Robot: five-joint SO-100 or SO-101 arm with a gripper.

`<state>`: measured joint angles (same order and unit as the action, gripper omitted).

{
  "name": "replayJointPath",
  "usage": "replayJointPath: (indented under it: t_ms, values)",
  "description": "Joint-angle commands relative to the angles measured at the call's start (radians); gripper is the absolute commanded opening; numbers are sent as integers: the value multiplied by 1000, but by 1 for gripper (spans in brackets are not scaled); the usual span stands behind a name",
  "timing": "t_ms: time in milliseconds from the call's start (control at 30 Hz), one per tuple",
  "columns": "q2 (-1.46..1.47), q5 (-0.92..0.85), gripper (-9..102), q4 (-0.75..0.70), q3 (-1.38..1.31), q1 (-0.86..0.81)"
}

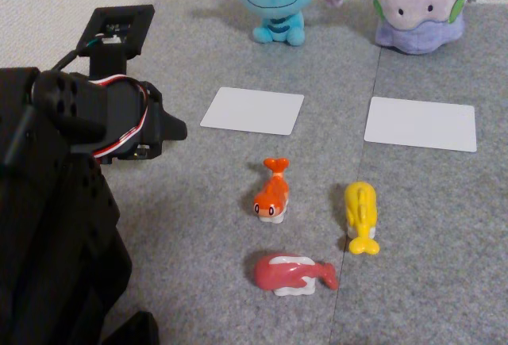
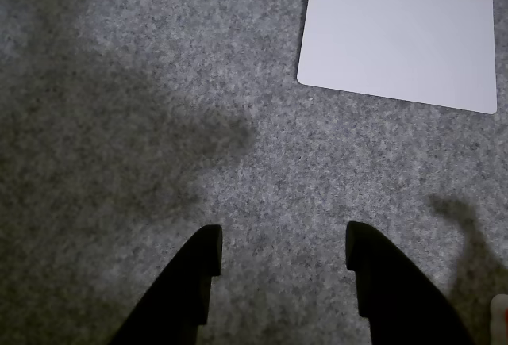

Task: Wooper wants to eat egg sudhi, and Goomy wants to eat shrimp sushi

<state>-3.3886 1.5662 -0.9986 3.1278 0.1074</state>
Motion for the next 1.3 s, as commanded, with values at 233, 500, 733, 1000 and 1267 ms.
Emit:
replayJointPath:
  t_ms: [233,500,733,1000,1267]
  values:
    - [-14,-2,18,229,6,-202]
    - [-14,-20,19,230,5,-192]
    - [-3,-28,19,192,-100,-201]
    - [2,-54,19,51,-334,-207]
    - [207,-60,19,-5,-503,-221]
